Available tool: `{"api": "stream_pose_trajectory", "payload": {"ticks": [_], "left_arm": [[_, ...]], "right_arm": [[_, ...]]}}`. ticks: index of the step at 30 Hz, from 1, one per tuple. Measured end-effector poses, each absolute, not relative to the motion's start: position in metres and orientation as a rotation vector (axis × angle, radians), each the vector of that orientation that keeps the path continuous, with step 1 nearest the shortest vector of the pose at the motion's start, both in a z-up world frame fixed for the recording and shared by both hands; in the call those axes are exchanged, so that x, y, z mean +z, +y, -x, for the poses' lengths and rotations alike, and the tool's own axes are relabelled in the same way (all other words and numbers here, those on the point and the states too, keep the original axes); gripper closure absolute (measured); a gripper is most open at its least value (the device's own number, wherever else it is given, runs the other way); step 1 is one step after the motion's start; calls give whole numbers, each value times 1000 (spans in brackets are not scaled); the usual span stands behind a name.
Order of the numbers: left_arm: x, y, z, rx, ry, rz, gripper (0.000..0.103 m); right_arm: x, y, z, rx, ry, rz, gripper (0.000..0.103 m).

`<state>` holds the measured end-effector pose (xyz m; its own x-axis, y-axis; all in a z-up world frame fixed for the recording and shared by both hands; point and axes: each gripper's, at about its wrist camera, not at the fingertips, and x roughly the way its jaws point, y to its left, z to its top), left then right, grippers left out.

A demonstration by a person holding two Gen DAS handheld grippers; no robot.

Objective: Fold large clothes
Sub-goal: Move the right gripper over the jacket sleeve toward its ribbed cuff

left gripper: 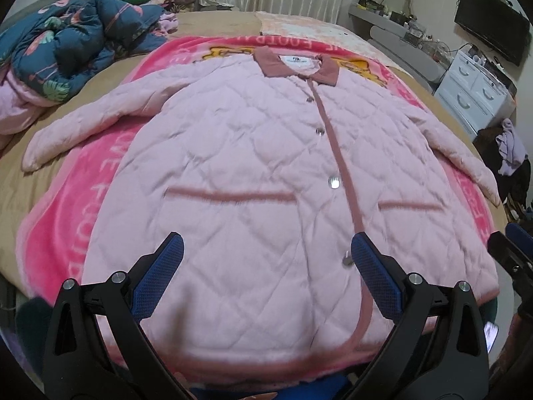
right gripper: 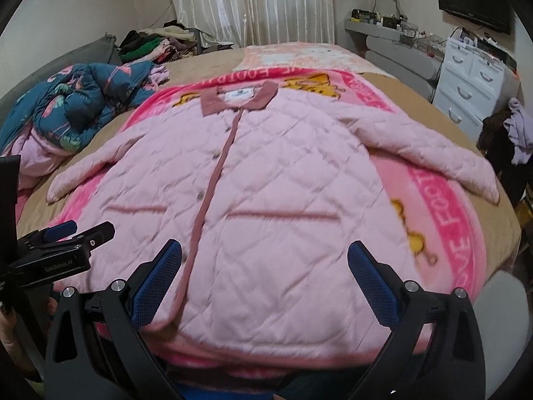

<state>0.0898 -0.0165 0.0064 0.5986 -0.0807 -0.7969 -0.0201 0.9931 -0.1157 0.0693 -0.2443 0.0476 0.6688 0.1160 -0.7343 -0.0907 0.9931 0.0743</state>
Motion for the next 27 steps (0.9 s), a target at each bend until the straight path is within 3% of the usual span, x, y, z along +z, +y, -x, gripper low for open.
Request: {"api": "stream_pose_trajectory", "payload": {"ticks": [11, 27], "left_arm": [[11, -43, -165, -41, 949, 66, 9], [6, -98, -249, -115, 961, 19, 9]], "right_arm": [[56, -287, -126, 83, 825, -49, 4], [25, -392, -190, -104, 868, -197, 4]]}}
